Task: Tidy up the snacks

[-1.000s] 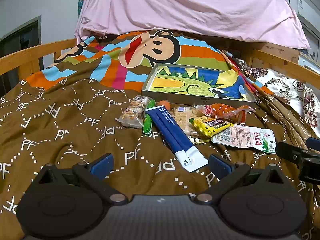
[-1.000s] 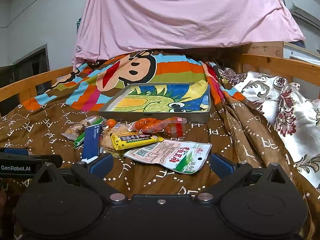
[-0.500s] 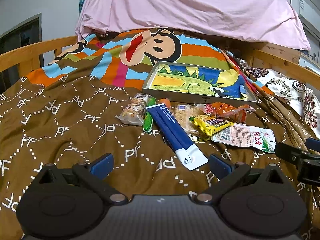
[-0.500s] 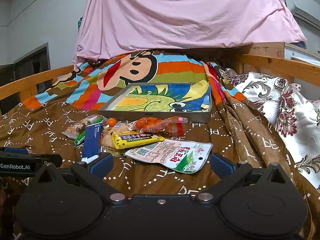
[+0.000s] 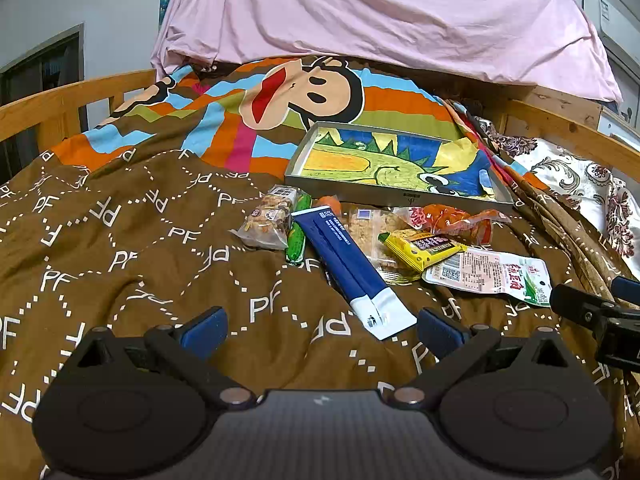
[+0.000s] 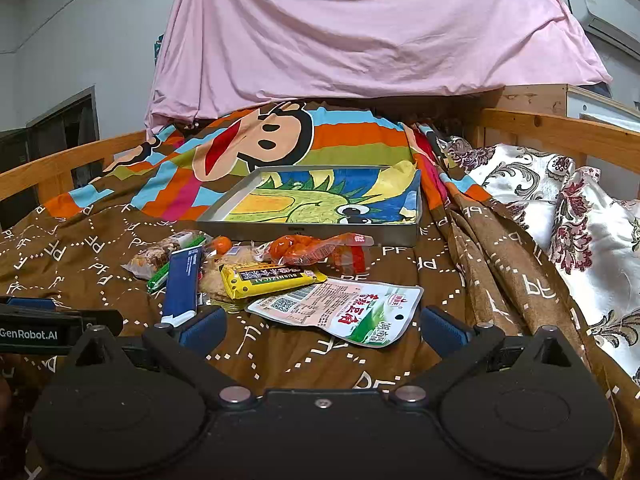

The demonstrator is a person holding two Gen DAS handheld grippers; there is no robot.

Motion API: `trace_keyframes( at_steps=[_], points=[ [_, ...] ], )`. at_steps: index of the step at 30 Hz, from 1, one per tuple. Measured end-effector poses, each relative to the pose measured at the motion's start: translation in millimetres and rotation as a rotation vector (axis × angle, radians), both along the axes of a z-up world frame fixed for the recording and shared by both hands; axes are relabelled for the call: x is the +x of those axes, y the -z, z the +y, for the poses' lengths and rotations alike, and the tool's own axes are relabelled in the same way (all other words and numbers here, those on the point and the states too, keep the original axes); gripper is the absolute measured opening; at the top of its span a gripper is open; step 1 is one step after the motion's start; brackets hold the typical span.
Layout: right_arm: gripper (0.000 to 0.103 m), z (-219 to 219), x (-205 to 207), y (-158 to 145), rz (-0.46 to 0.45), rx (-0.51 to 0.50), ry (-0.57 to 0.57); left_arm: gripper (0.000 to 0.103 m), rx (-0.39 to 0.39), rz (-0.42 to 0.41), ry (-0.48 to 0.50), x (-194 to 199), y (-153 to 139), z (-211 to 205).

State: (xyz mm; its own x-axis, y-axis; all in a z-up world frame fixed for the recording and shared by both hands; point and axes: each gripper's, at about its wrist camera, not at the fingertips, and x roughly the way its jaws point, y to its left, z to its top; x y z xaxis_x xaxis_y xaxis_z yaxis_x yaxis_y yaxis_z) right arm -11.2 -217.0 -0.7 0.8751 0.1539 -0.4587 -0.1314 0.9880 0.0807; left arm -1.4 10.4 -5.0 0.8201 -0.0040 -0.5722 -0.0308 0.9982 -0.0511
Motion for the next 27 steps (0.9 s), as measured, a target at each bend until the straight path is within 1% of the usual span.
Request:
trace_keyframes(
  at_steps=[27],
  points=[
    [0.102,0.2,-0.7,-1.6,-0.010,-0.003,-0.003,0.103,-0.018,0.014,-0.017,1.6,0.5,1.4]
  ],
)
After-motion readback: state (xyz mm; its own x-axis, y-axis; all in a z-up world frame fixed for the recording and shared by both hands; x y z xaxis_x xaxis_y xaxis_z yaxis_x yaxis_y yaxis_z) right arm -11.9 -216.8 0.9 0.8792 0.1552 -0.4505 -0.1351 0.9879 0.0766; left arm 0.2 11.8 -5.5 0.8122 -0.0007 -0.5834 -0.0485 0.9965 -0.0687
